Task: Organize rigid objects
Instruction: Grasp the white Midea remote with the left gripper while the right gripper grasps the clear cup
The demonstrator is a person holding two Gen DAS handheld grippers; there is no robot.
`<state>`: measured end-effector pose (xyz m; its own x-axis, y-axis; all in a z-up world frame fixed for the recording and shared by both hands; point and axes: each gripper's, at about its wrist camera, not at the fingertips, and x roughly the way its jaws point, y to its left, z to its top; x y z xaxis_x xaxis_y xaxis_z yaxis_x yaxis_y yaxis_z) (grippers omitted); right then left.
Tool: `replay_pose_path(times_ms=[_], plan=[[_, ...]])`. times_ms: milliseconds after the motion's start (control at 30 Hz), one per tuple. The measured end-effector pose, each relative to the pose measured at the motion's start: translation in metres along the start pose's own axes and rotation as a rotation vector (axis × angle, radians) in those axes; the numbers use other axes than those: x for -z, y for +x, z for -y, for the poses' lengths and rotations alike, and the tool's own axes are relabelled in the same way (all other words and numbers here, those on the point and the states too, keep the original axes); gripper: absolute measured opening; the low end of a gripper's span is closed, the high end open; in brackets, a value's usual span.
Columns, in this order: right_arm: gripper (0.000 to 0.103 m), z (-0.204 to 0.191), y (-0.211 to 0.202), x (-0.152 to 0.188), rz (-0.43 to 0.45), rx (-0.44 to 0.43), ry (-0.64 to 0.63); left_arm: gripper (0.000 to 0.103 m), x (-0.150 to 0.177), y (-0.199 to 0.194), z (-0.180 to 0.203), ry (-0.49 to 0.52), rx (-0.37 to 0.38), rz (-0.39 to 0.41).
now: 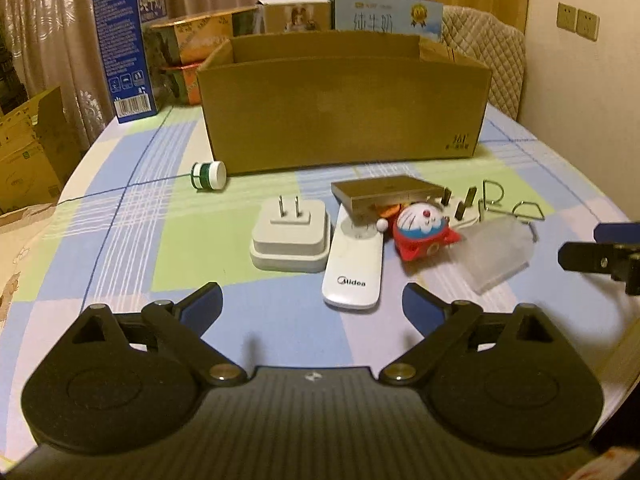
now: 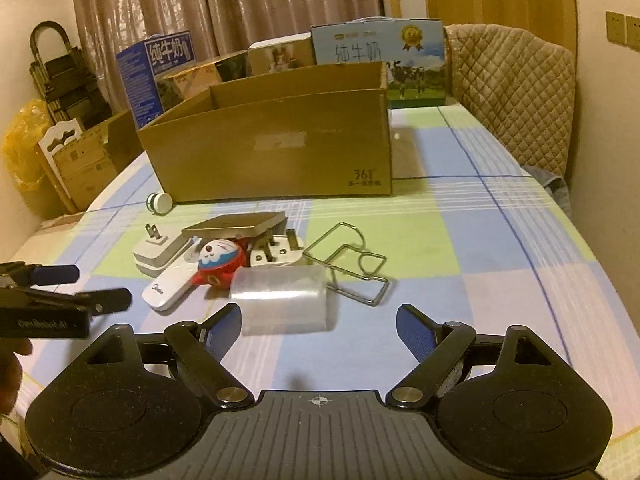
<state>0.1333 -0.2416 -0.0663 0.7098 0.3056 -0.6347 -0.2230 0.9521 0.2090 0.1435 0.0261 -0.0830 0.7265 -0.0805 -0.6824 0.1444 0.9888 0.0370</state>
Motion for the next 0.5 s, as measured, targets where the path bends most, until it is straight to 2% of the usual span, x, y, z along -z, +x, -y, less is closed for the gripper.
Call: replay_pose_path(times_ms=[500], plan=[[0.082,-0.015,0.034,-0.005,-0.048,-0.029,-0.013,0.095,0.0,0.029,-0.002,0.011,0.019,-0.054]])
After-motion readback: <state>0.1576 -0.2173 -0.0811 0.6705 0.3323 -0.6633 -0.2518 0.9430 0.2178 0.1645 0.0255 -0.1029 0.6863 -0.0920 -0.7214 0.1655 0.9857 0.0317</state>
